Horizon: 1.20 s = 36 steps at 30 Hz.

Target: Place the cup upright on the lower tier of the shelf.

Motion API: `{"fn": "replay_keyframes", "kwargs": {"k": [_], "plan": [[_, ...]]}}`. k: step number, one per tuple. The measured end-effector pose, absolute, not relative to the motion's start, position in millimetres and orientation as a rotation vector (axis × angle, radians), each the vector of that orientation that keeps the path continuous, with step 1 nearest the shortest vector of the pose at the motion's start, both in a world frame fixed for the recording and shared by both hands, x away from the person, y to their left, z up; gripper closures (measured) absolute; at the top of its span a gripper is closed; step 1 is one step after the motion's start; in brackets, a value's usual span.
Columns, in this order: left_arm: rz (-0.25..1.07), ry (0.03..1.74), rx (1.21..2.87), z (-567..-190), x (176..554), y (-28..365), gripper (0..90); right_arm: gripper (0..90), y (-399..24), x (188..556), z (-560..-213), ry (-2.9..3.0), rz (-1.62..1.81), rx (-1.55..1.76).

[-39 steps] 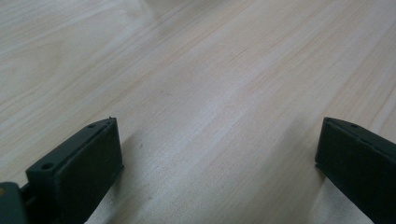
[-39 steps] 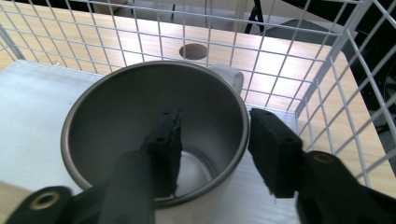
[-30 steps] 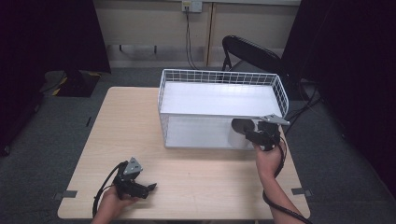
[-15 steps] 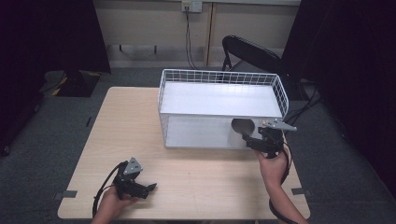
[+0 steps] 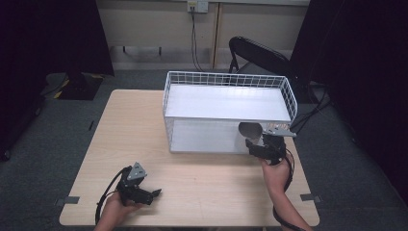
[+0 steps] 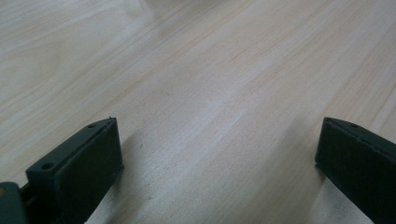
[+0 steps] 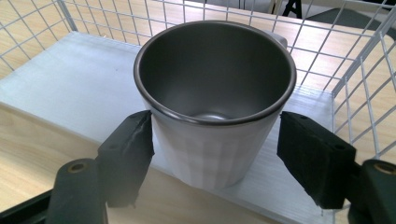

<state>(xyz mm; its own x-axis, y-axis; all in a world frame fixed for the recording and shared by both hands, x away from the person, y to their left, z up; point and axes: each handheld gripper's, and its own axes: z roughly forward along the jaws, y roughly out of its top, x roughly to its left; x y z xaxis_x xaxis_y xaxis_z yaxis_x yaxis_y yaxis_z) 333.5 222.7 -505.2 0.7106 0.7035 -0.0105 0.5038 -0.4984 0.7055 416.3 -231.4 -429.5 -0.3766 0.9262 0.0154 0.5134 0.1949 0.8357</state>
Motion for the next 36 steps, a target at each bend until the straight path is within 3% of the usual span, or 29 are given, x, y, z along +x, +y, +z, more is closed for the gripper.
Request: {"fn": "replay_keyframes", "kwargs": {"k": [10, 13, 25, 36], "plan": [[0.364, 0.913, 2.207, -505.2, 333.5, 222.7, 0.0, 27.5, -225.4, 420.8, -436.7, 1.963, 1.064, 1.347], [0.364, 0.913, 2.207, -505.2, 333.5, 222.6, 0.0, 35.5, -223.5, 423.4, -438.4, 1.993, 1.060, 1.344], [0.363, 0.914, 2.207, -505.2, 333.5, 222.6, 0.0, 48.9, -216.7, 426.0, -441.0, 2.000, 1.071, 1.311], [0.363, 0.913, 2.207, -505.2, 333.5, 222.7, 0.0, 22.8, -216.9, 423.7, -434.5, 2.006, 1.102, 1.284]]}}
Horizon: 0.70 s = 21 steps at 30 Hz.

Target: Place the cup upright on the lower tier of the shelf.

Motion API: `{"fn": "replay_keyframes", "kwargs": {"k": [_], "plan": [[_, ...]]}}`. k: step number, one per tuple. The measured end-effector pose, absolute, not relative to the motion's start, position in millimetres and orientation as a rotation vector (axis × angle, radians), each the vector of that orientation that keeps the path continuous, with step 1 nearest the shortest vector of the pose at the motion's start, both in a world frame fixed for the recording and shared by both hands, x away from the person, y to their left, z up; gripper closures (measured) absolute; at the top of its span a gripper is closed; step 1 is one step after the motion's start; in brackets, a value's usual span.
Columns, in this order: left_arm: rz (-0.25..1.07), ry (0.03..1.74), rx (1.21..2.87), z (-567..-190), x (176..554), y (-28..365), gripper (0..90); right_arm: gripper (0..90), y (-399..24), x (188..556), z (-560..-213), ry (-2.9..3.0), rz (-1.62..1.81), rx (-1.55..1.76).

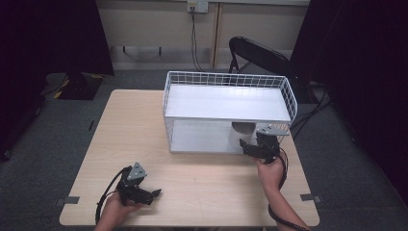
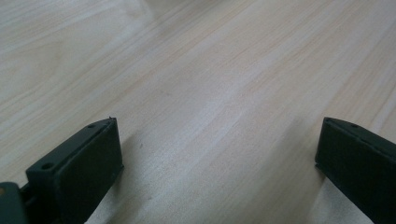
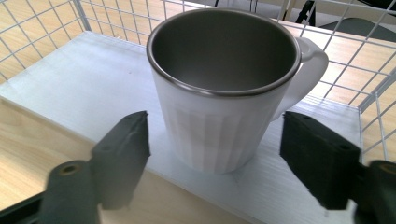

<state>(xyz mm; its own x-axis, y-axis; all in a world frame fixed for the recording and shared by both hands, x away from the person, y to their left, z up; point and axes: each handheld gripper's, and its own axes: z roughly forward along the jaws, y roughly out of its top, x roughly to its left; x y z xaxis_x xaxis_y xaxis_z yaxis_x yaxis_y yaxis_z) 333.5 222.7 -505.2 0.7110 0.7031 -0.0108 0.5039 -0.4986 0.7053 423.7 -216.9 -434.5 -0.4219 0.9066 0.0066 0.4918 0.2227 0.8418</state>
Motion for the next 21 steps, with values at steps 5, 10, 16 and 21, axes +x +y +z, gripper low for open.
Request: {"fn": "replay_keyframes", "kwargs": {"k": [5, 10, 16, 21], "plan": [[0.363, 0.911, 2.208, -505.2, 333.8, 222.6, 0.0, 18.1, -215.6, 421.2, -431.6, 2.034, 1.118, 1.255], [0.363, 0.910, 2.209, -505.2, 333.8, 222.7, 0.0, 14.6, -216.5, 413.8, -431.8, 2.043, 1.135, 1.239], [0.364, 0.911, 2.208, -505.2, 333.8, 222.6, 0.0, 13.8, -215.8, 407.3, -431.5, 2.057, 1.161, 1.213], [0.360, 0.912, 2.207, -505.3, 333.9, 222.4, 0.0, 13.6, -212.2, 399.3, -429.3, 2.081, 1.181, 1.169]]}}
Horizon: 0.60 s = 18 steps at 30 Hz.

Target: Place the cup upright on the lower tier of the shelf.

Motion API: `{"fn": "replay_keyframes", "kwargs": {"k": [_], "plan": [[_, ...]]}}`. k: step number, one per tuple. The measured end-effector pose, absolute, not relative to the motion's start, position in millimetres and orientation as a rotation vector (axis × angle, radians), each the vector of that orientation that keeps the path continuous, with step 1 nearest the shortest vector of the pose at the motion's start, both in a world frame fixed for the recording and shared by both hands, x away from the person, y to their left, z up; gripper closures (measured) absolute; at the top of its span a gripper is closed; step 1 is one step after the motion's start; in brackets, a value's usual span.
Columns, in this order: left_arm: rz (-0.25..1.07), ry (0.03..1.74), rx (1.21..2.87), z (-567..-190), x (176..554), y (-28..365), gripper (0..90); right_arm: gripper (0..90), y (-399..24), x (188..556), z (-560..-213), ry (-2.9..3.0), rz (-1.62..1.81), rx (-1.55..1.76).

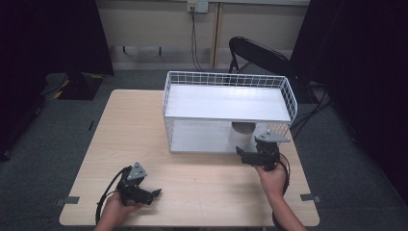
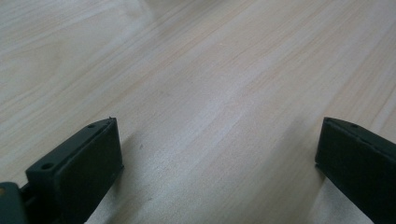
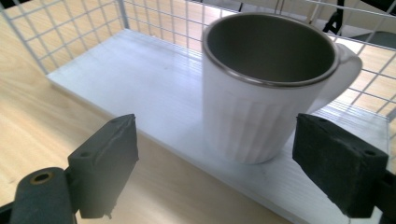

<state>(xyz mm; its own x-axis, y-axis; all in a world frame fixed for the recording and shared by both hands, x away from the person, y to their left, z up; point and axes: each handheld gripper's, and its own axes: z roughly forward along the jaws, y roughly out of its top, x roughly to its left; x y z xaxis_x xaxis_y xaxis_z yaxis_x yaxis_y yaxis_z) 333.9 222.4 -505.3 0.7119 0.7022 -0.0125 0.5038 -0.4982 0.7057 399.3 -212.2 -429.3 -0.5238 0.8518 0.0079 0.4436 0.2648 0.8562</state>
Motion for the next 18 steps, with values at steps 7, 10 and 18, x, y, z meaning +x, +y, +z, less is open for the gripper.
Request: {"fn": "replay_keyframes", "kwargs": {"k": [7, 10, 18], "plan": [[0.360, 0.912, 2.207, -505.3, 334.1, 222.4, 0.0, 13.3, -214.9, 383.9, -424.2, 2.141, 1.216, 1.114], [0.360, 0.911, 2.208, -505.3, 334.1, 222.4, 0.0, 13.3, -218.1, 376.9, -425.2, 2.172, 1.236, 1.090], [0.360, 0.912, 2.207, -505.3, 334.1, 222.3, 0.0, 13.2, -230.0, 364.7, -439.5, 2.230, 1.218, 1.065]]}}
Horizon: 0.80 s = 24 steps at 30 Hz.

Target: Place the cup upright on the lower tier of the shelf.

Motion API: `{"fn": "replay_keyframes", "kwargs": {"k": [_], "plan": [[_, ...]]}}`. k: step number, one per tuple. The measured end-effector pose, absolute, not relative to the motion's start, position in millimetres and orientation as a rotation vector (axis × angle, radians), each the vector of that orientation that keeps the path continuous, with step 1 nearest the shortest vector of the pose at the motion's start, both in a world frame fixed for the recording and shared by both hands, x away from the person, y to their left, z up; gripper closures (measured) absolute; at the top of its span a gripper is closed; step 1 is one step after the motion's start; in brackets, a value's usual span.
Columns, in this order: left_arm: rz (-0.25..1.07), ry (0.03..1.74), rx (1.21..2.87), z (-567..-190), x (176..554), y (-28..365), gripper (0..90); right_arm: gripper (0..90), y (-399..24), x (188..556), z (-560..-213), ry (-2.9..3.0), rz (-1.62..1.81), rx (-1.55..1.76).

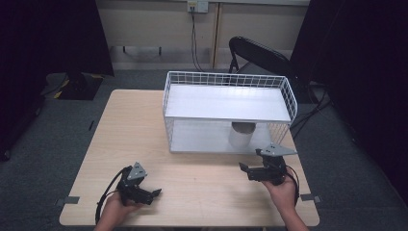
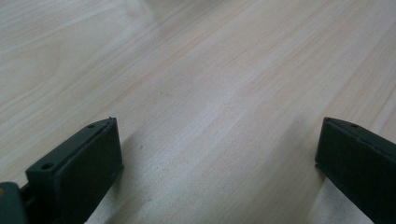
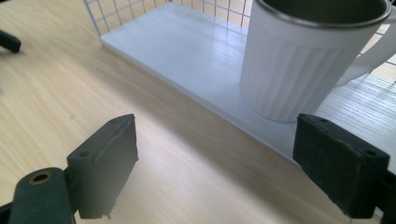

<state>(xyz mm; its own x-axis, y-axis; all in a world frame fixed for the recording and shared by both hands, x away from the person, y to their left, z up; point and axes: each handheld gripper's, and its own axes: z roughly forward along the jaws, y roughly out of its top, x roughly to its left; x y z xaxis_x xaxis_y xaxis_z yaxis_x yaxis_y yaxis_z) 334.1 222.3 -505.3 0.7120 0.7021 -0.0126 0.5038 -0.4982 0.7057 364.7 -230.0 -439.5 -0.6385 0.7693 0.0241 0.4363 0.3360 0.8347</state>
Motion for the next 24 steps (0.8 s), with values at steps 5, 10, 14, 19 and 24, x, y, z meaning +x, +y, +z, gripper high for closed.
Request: {"fn": "replay_keyframes", "kwargs": {"k": [5, 10, 14, 19, 24], "plan": [[0.361, 0.911, 2.208, -505.3, 334.1, 222.4, 0.0, 13.2, -239.6, 360.3, -447.2, 2.256, 1.215, 1.058], [0.360, 0.911, 2.207, -505.3, 334.2, 222.3, 0.0, 13.2, -248.5, 354.3, -453.6, 2.295, 1.194, 1.030], [0.361, 0.913, 2.207, -505.3, 334.1, 222.2, 0.0, 13.0, -256.8, 349.5, -457.7, 2.302, 1.199, 1.015], [0.359, 0.912, 2.208, -505.2, 334.1, 222.3, 0.0, 13.0, -265.0, 346.2, -460.6, 2.303, 1.204, 1.030], [0.361, 0.913, 2.207, -505.3, 334.1, 222.2, 0.0, 13.0, -276.1, 339.9, -462.6, 2.311, 1.198, 1.021]]}}
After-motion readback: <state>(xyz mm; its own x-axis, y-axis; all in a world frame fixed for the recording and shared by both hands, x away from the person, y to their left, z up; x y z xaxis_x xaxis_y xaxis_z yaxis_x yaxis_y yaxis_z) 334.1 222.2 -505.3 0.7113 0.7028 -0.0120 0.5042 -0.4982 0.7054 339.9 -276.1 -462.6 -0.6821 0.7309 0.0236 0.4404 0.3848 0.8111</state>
